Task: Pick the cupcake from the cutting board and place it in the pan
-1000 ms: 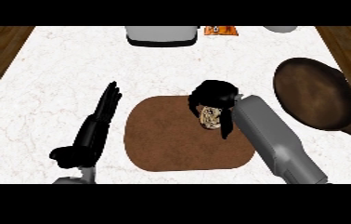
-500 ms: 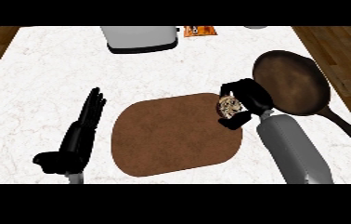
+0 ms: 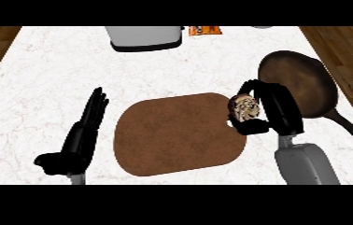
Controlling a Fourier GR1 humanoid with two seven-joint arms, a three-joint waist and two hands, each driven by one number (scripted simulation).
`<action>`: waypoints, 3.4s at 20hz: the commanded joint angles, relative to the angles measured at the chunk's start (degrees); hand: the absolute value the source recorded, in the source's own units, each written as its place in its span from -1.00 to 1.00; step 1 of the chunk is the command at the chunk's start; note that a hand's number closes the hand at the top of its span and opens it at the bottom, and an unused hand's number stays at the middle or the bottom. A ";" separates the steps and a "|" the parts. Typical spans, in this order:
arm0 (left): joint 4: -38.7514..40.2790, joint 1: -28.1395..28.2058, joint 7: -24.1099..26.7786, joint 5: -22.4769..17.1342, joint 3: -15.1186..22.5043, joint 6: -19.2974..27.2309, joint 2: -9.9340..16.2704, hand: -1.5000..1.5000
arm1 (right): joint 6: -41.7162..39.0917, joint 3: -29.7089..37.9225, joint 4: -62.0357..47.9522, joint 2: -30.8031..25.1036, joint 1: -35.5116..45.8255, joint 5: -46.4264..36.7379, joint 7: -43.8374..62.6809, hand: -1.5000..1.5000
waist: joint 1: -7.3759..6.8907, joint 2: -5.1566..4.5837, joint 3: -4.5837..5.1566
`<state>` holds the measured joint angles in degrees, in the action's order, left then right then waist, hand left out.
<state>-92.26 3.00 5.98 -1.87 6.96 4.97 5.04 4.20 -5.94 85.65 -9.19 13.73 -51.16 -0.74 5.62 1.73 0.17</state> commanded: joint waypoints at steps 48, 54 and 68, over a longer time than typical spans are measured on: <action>3.39 -7.73 0.08 1.53 2.13 -3.27 -3.49 0.00 | 3.42 39.72 -69.80 -22.79 30.42 22.12 -34.17 -1.00 | -8.71 -3.15 -0.57; 3.02 -6.61 -0.57 2.36 2.08 -3.09 -2.80 0.00 | -7.53 44.82 -73.65 -28.12 28.65 28.04 -36.91 -1.00 | -7.56 -2.74 -0.44; 0.73 -6.07 -1.75 0.48 0.19 -4.47 -1.82 0.00 | -35.59 44.53 -73.72 -35.14 15.20 31.78 -50.60 -1.00 | -6.50 -2.13 -0.38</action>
<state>-89.87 -2.45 6.04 -0.27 8.06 1.35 2.44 -24.40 39.33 11.40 -44.33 33.07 -19.66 -43.61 -1.06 -0.56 -0.21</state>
